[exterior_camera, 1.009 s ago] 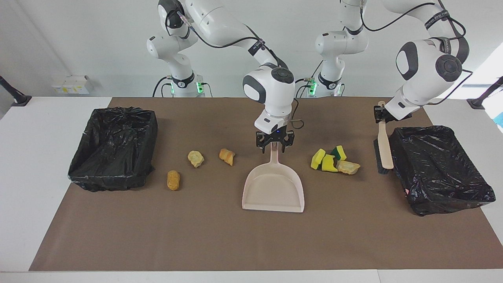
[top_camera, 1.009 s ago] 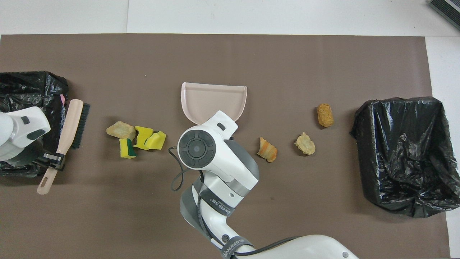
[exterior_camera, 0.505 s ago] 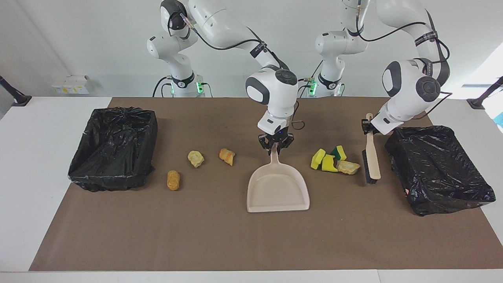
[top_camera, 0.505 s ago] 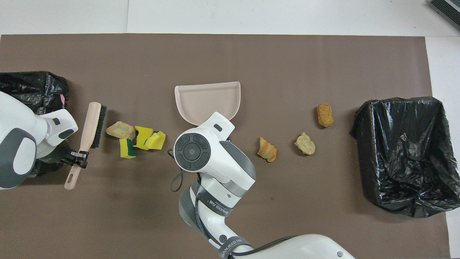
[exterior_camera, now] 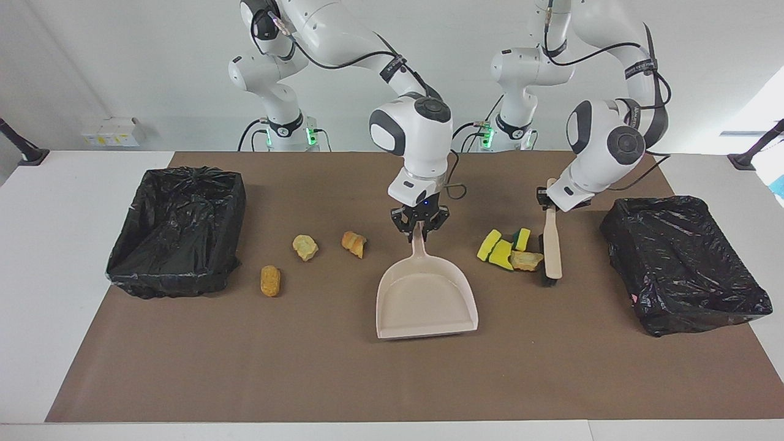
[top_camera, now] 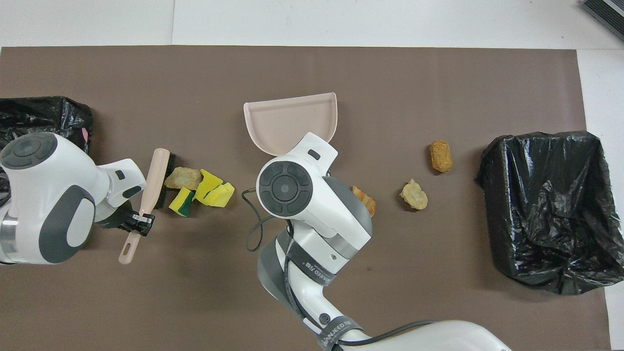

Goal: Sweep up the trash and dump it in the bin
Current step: 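Set the dustpan beside the sponges while the left gripper positions the brush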

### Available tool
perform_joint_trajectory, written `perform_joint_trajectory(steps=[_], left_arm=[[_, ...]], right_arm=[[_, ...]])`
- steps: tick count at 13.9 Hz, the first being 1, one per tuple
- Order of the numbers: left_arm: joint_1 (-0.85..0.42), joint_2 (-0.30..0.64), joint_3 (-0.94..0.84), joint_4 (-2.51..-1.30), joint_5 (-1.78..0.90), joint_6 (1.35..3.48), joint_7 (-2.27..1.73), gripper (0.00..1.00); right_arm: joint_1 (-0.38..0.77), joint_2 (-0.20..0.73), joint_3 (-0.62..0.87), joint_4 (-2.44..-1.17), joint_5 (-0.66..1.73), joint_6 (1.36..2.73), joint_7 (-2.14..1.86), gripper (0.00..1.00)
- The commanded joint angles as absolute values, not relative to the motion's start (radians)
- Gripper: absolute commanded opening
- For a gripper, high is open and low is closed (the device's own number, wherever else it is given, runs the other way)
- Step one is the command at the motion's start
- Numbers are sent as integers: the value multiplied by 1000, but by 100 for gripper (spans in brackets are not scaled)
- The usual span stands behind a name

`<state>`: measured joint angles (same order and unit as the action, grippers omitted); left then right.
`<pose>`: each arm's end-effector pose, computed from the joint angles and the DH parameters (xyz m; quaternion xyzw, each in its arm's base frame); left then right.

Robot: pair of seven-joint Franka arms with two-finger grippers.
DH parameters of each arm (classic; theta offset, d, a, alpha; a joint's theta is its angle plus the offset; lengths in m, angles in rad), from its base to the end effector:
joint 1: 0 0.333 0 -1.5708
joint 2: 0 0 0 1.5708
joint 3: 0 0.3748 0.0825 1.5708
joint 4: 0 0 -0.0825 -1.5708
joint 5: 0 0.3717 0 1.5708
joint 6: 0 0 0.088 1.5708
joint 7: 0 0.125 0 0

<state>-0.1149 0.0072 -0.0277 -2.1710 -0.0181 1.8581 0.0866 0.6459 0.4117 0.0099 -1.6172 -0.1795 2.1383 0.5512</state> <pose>0.4766 -0.0701 0.4165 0.9811 -0.1090 -0.1595 0.0038 0.5593 0.4160 0.4392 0.9910 0.0954 0.0881 0.0318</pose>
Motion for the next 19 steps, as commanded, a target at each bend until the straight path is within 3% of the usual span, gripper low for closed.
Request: perform_joint_trajectory(steps=[1, 4, 7, 10, 13, 19], left_arm=[[-179, -35, -17, -2192, -58, 1807, 5, 0], [-183, -38, -15, -2129, -72, 1780, -21, 0], [-126, -22, -9, -1984, -133, 1686, -46, 0], [-92, -37, -9, -2023, -137, 1715, -174, 0], [-110, -84, -11, -2143, -137, 1808, -293, 0], [-225, -74, -12, -2266, -138, 1959, -258, 0]], right_arm=[[572, 333, 20, -1680, -179, 2096, 280, 0], [516, 295, 18, -1729, -178, 2077, -57, 0], [471, 282, 18, -1746, -178, 2065, -350, 0], [448, 275, 18, -1773, -176, 2062, -795, 0], [420, 270, 20, -1801, -175, 2078, -1073, 0], [425, 304, 20, -1813, -133, 2198, -1207, 0]])
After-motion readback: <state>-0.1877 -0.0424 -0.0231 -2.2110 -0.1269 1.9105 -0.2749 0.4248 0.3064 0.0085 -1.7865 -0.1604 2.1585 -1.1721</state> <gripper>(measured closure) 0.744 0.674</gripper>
